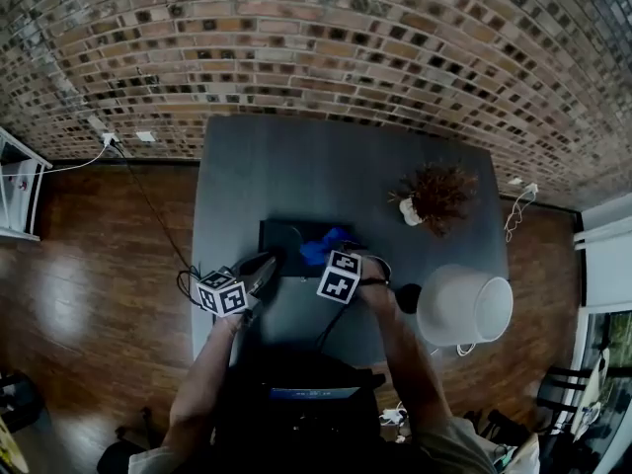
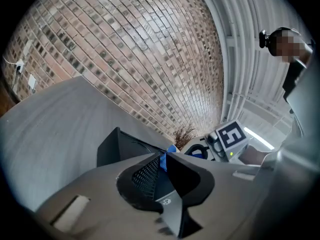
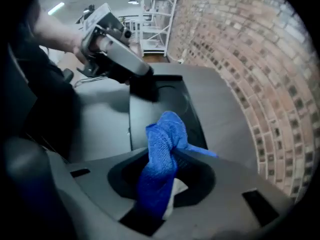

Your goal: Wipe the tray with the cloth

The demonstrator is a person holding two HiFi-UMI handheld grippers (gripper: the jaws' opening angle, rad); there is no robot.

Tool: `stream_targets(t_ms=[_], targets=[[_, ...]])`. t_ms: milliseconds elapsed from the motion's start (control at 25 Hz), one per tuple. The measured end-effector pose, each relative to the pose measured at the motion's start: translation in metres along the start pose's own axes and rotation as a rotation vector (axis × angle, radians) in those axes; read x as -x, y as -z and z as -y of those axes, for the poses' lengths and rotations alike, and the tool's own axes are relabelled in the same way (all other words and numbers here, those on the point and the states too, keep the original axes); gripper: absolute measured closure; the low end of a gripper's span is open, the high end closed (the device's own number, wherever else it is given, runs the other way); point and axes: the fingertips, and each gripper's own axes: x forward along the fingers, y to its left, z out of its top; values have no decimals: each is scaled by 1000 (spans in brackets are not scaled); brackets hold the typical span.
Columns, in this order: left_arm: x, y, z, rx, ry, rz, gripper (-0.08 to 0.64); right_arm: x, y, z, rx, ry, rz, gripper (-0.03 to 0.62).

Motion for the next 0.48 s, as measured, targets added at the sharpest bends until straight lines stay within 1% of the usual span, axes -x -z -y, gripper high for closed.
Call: stream_targets(t_ms=[40,80,120,160,200,240,320,360,400,480], targets=[[1,0,0,-2,-1,0,534,5,7,11,-23,7,-24,476],[1,-1,0,-3,-2,2,534,8,14,35,-48,79,-49,476],[2,-1,-1,-4,-4,4,534,8,20,63,-47,181,-83,476],[2,-1,-1,-4,-6,6,534,5,26,85,-1,271,-128,474],[1,-1,-1,-5,-6,5,535,-1,30,96,88,324,-181,474],[0,0,-1,-4,-4,2,534,-8,33,97,203,345,-238,474],[-1,1,0,-4,0,-8,534,-14,37,86,428,351,-354,476],[-2,1,0,-3,2,-11,534,-13,39,79,503,341,-402,476],[-1,0,0,-1,3,-12,534,-11,40,71,543,322,-433,476],[0,0,0,1,2,-10,534,-6,43,51,547,265,-444,476]])
